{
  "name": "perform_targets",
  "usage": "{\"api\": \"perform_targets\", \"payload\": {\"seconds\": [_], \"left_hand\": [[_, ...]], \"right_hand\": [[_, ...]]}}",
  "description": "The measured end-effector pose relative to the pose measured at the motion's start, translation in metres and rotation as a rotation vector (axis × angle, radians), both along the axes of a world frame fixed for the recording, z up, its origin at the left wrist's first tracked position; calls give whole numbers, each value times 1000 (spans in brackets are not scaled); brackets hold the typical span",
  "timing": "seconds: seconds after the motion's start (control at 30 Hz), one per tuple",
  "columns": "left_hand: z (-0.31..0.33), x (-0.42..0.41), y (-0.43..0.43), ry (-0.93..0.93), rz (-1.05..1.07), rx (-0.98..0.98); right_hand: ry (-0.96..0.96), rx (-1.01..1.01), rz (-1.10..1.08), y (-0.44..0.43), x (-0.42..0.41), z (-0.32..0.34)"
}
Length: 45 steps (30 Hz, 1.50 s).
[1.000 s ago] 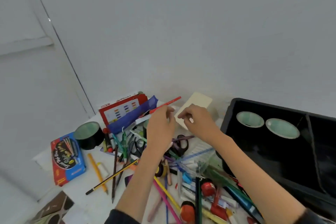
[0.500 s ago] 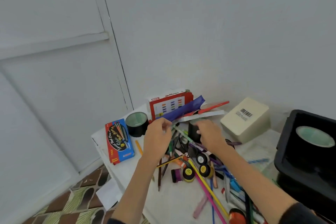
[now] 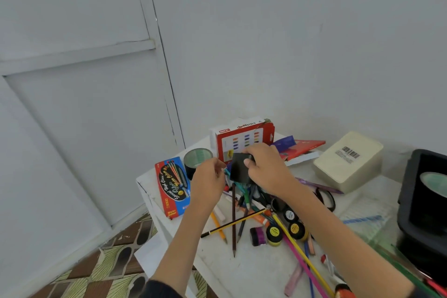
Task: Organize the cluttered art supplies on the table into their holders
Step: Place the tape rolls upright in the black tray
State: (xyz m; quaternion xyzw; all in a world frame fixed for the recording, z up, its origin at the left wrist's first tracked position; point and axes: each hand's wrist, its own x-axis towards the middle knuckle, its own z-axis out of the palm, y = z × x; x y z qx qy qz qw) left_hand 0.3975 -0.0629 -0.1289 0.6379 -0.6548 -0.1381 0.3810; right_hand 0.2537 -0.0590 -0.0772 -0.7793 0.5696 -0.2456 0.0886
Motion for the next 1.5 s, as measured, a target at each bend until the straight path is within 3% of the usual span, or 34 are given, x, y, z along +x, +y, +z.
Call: {"api": "perform_targets", "payload": {"seconds": [0.13,0.47,0.7,0.93,1.17,1.5], "left_hand": [[-7,23,-15,-139,25,-12],[-38,60,-62,-518,-41,198],[-24,72,-73,-329,-70,82],[41,44,-52,-221,-27,-91],[83,-10,-34,-247,-196,-262],[90,-136,-6,-296,-536,-299]], "right_hand": [[-16,-3,60,-3,14,-4],[9,-78,107,-28,26,-29],[-57,-119,27,-31,19,-28],[-61,-176,-63,-31,11,-23],[-90,-253,-247,-17,-29,-12],[-53,-309,-557,50,-142,1]]}}
